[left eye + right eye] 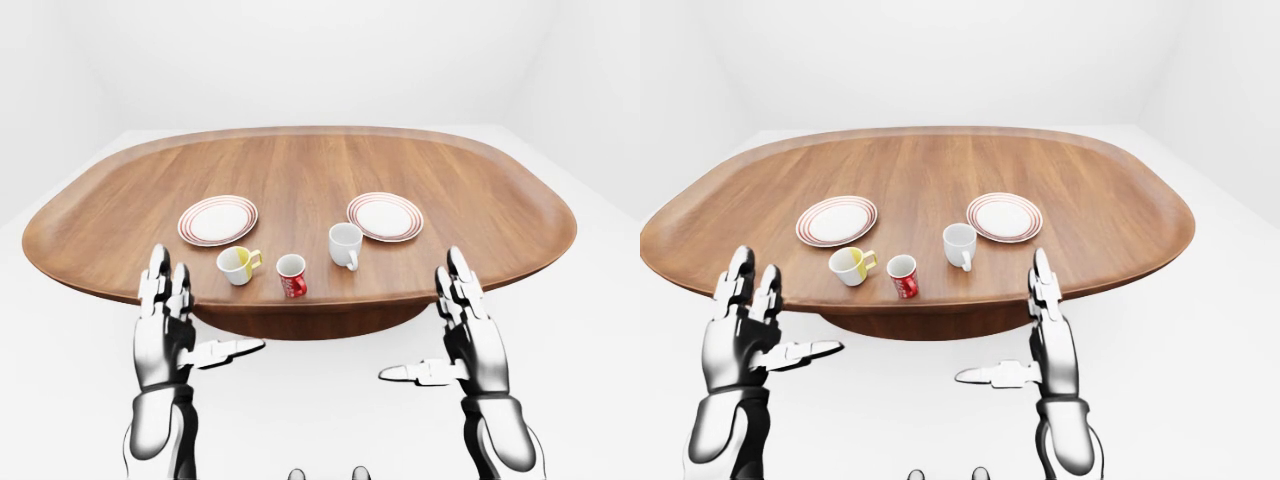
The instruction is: Put the red mug on the left plate.
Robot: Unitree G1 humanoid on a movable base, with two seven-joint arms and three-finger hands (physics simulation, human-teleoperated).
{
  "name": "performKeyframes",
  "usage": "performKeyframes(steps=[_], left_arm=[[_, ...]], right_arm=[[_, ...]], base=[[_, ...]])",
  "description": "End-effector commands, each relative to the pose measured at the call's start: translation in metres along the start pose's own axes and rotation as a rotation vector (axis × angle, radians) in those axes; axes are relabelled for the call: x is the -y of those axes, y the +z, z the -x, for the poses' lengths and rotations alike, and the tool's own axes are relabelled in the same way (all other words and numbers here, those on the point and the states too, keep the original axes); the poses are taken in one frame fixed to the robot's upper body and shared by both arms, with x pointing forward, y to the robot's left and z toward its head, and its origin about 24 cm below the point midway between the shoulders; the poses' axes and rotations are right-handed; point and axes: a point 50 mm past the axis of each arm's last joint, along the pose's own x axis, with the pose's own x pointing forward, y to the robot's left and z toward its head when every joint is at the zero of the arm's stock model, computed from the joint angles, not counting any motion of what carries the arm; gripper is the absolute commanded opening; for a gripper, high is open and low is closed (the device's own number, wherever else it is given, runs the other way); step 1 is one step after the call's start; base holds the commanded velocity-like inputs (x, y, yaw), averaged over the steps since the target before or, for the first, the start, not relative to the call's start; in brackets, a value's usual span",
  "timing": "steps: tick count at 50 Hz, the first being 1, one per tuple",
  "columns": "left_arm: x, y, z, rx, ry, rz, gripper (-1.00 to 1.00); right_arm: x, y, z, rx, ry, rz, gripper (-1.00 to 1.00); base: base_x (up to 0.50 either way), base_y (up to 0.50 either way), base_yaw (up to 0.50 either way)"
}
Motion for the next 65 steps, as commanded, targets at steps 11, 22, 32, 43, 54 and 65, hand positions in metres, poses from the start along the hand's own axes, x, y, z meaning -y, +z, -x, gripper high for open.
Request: performKeyframes(steps=[11, 22, 32, 43, 54, 65], left_arm=[[-0.014, 0.042, 0.032, 0.124, 0.006, 0.021, 1.0], [-0.013, 0.045, 0.034, 0.134, -0.011, 0.021, 1.0], [-0.012, 0.041, 0.032, 0.122, -0.009, 0.015, 1.0], [-0.011, 0.041, 0.032, 0.117, -0.015, 0.016, 1.0], [-0.011, 0.04, 0.031, 0.116, -0.014, 0.018, 1.0], [-0.011, 0.04, 0.032, 0.116, -0.018, 0.019, 1.0]], right_arm=[[0.005, 0.018, 0.017, 0.031, -0.031, 0.014, 1.0], [0.005, 0.019, 0.018, 0.032, -0.031, 0.017, 1.0], [0.005, 0.017, 0.017, 0.019, -0.036, 0.025, 1.0], [0.004, 0.019, 0.017, 0.03, -0.038, 0.042, 1.0], [0.003, 0.019, 0.015, 0.033, -0.03, 0.043, 1.0], [0.002, 0.02, 0.015, 0.037, -0.027, 0.046, 1.0]], base=[[0.0, 0.0, 0.0], [0.0, 0.0, 0.0], [0.0, 0.0, 0.0], [0.0, 0.28, 0.0], [0.0, 0.5, 0.0], [0.0, 0.5, 0.0]])
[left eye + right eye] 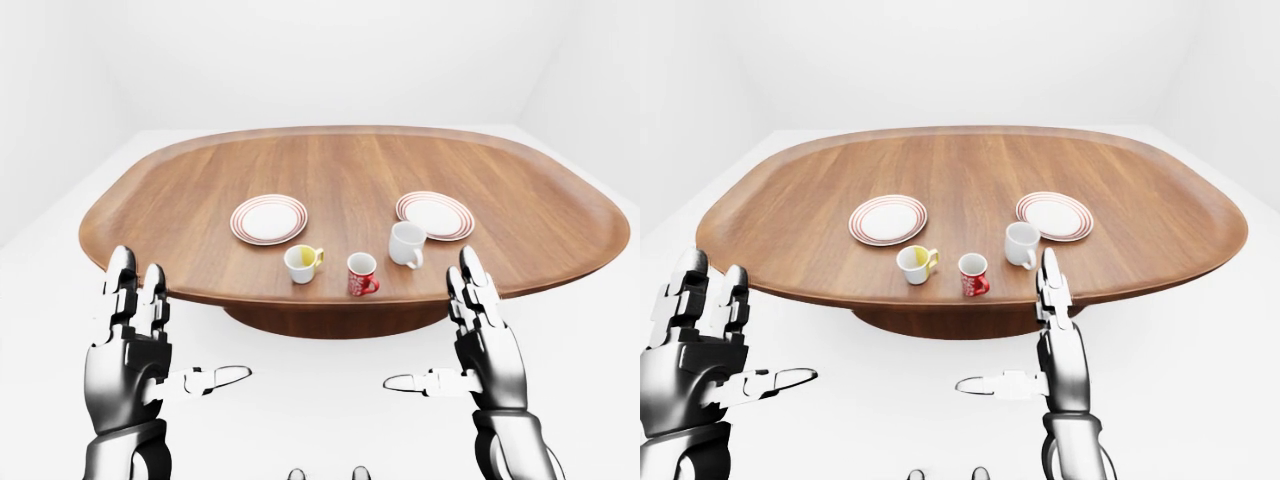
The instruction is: Put the red mug on the left plate.
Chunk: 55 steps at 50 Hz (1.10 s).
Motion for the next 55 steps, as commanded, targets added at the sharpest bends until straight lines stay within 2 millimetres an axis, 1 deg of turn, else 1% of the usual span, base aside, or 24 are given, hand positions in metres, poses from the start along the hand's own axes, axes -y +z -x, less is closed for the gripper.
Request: performKeyframes(steps=[1, 46, 52, 55], left_arm=[[0.0002, -0.0002, 0.0003, -0.001, -0.002, 0.002, 1.0], [0.0009, 0.0015, 0.0013, 0.001, -0.014, 0.006, 1.0], [0.0007, 0.0009, 0.0008, 0.0, -0.012, 0.006, 1.0], [0.0022, -0.0004, 0.0015, -0.001, -0.018, 0.003, 1.0]], right_arm=[[-0.0009, 0.0005, -0.0006, 0.004, 0.003, 0.003, 1.0], [0.0, 0.0001, 0.0, 0.0, 0.002, -0.008, 1.0], [-0.0008, -0.0018, 0.0006, -0.009, 0.041, -0.067, 1.0], [-0.0013, 0.0017, 0.0012, 0.012, 0.006, -0.015, 1.0]], base=[[0.0, 0.5, 0.0], [0.0, 0.5, 0.0], [0.0, 0.0, 0.0], [0.09, 0.0, 0.0]])
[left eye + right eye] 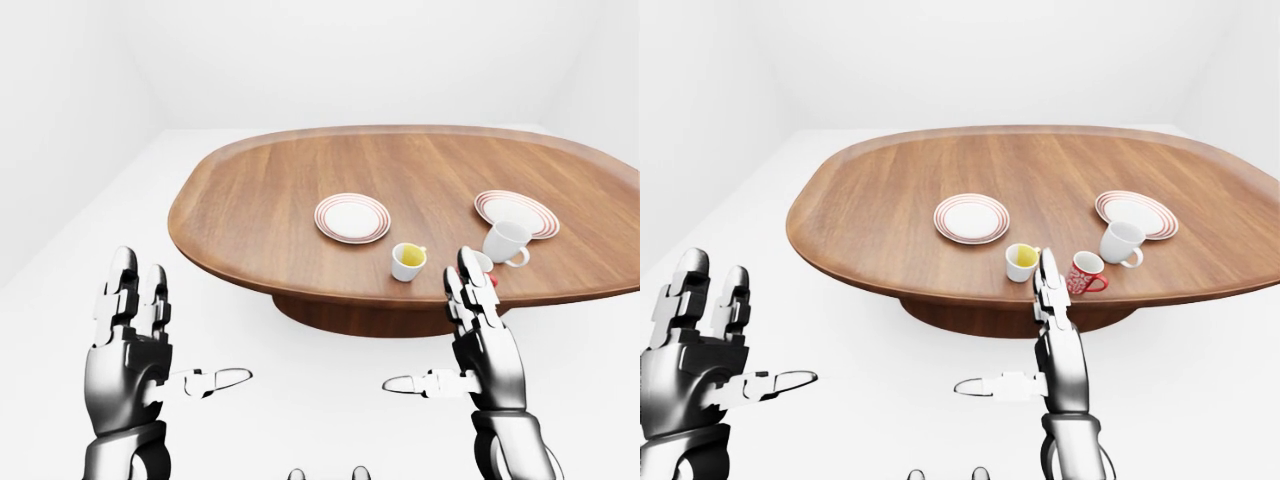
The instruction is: Put the red mug on the left plate.
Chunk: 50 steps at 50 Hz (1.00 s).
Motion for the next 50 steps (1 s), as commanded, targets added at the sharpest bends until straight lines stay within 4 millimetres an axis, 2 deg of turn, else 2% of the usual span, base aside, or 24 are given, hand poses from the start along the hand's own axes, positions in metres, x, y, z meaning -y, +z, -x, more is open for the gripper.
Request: performKeyframes(steps=[1, 14, 33, 50], left_arm=[[0.0019, -0.0013, 0.0003, 0.0, -0.006, 0.001, 1.0], [0.0023, -0.0015, -0.0001, -0.001, -0.008, 0.002, 1.0], [0.0024, -0.0022, -0.0015, -0.004, -0.008, 0.002, 1.0], [0.002, -0.0018, -0.0012, -0.003, -0.006, 0.002, 1.0]], right_arm=[[-0.0008, 0.002, 0.0008, 0.011, -0.004, 0.014, 1.0], [-0.0021, 0.0021, 0.0013, 0.015, 0.037, -0.034, 1.0], [-0.0032, 0.006, 0.0009, 0.044, 0.066, -0.066, 1.0], [-0.0031, 0.0046, 0.0014, 0.044, 0.065, -0.07, 1.0]], base=[[0.0, 0.0, 0.0], [0.02, 0.0, 0.0], [0.5, -0.01, 0.0], [0.5, -0.22, 0.0]])
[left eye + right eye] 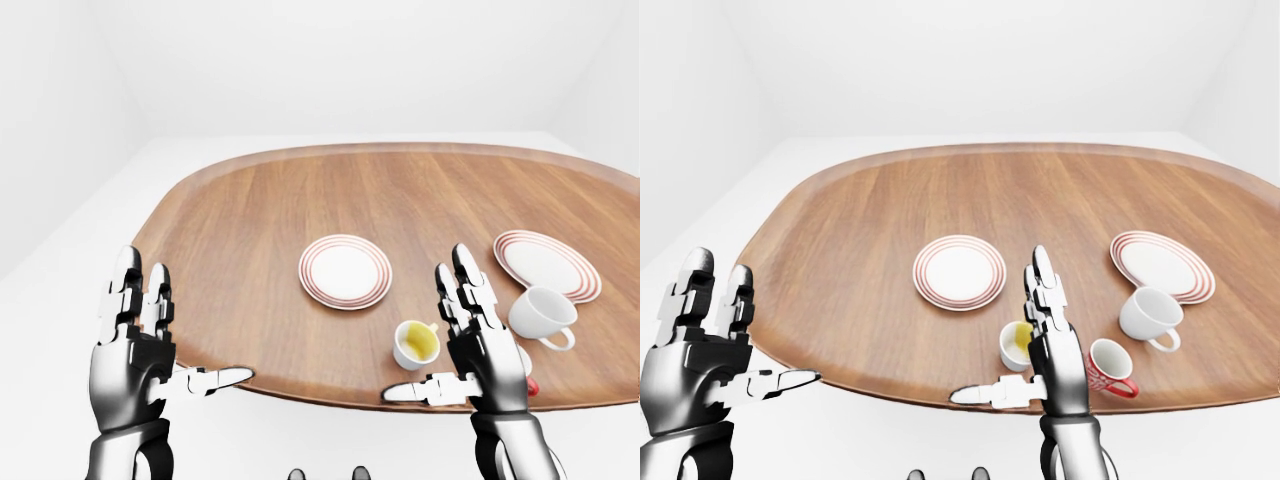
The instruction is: Put the red mug on the left plate.
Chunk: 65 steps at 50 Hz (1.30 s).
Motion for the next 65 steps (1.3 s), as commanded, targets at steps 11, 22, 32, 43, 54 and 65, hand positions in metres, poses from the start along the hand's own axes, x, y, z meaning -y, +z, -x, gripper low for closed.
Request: performKeyframes(steps=[11, 22, 32, 43, 54, 65], left_arm=[[0.0, 0.0, 0.0005, 0.001, 0.0, 0.0, 1.0], [0.0, 0.0, 0.0005, 0.001, 0.0, -0.001, 1.0], [0.0001, 0.0, 0.0006, 0.0, 0.0, 0.0, 1.0], [0.0006, 0.0, 0.0005, -0.001, -0.002, -0.001, 1.0], [0.0009, -0.0005, -0.0002, -0.002, -0.003, 0.0, 1.0], [0.0005, 0.0, -0.0001, -0.001, -0.001, 0.0, 1.0]], right_arm=[[-0.002, -0.0036, -0.0022, -0.036, -0.006, 0.045, 1.0], [-0.0015, -0.004, -0.0018, -0.038, -0.008, 0.04, 1.0], [-0.001, -0.0033, -0.0009, -0.035, -0.011, 0.036, 1.0], [-0.0026, -0.0038, -0.0024, -0.034, -0.01, 0.056, 1.0], [-0.0013, -0.004, -0.0051, -0.029, -0.022, 0.061, 1.0], [0.0001, -0.0054, -0.0077, -0.028, -0.031, 0.063, 1.0]], base=[[0.5, -0.03, 0.0], [0.5, 0.04, 0.0], [0.5, 0.01, 0.0], [0.5, -0.02, 0.0], [0.1, -0.01, 0.0], [0.24, 0.24, 0.0]])
